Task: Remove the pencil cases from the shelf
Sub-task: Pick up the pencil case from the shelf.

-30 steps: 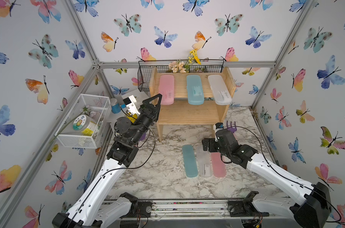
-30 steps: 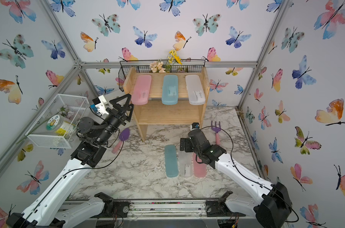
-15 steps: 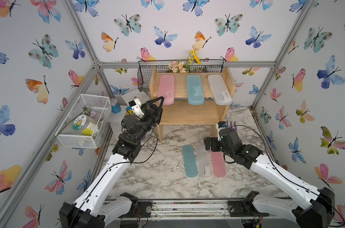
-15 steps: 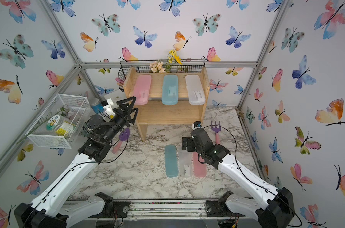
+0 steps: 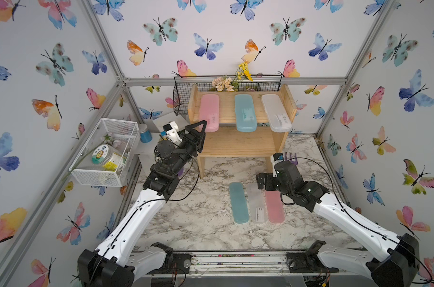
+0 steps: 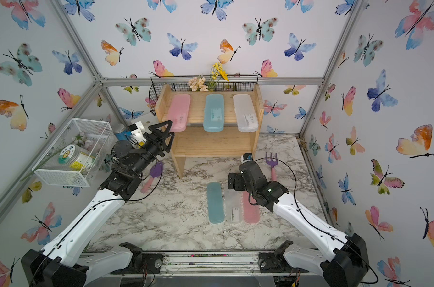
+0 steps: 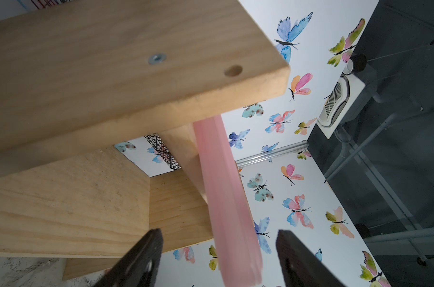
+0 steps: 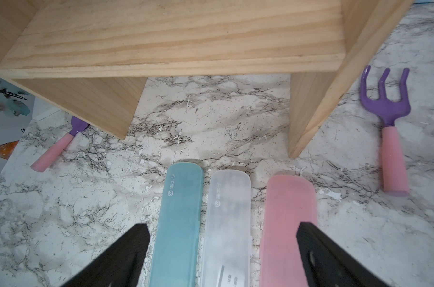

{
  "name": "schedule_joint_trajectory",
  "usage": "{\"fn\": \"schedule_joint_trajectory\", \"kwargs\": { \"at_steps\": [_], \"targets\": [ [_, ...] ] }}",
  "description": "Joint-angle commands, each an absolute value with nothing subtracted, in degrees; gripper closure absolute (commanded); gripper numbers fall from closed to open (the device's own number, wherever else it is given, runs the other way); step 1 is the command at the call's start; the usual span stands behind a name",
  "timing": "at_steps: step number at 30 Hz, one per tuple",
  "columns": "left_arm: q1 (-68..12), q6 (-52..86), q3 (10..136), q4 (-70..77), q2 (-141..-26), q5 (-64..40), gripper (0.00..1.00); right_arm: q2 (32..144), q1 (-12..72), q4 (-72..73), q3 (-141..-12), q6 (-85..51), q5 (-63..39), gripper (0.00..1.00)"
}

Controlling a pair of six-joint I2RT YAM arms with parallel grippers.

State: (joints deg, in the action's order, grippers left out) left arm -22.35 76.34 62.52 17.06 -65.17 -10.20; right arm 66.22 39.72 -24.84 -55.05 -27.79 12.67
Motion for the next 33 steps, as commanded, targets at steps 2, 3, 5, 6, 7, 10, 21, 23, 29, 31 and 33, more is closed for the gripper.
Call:
{"fn": "schedule_joint_trajectory", "kwargs": {
  "at_steps": [2,3,5,6,7,10,21,23,29,31,33],
  "targets": [
    [-21.96,75.66,63.7,18.24,-65.57,-11.38,0.28,67.12,39.46,-24.88,-55.51,-27.39,11.35,0.01],
    [-21.97,75.75,63.34,18.62,-65.49,-11.13,0.28,67.27,39.46,-24.64,-55.17,-27.51,11.09,0.01],
    [-21.84,76.1,62.53,19.78,-65.47,-10.83,0.29,67.33,39.46,-24.27,-54.85,-27.73,10.77,0.01],
    [-21.88,76.11,62.41,19.89,-65.48,-10.6,0.31,67.41,39.46,-24.09,-54.68,-27.8,10.64,0.01],
    [-21.88,76.1,62.48,19.92,-65.52,-10.51,0.33,67.52,39.46,-24.0,-54.69,-27.79,10.55,0.01],
    [-21.86,76.02,62.77,19.93,-65.92,-10.36,0.48,67.64,39.46,-24.08,-54.82,-27.69,10.66,0.01],
    [-21.82,74.38,61.18,20.28,-65.0,-11.58,0.92,67.19,39.46,-23.31,-53.55,-27.18,10.83,0.01],
    [-21.86,70.38,59.73,20.51,-63.36,-12.56,0.96,66.26,39.46,-23.35,-53.91,-26.37,10.39,0.01],
    [-25.24,54.42,47.94,20.0,-52.42,-8.12,1.0,58.9,39.55,-21.44,-56.45,-24.1,8.06,0.01],
    [-28.39,45.69,40.38,25.19,-46.69,-6.55,1.0,56.68,39.84,-21.08,-58.53,-23.4,5.96,0.01],
    [-33.12,38.6,32.58,28.83,-39.7,-1.99,1.0,55.1,40.78,-20.13,-60.78,-23.18,4.02,0.01]
  ]
}}
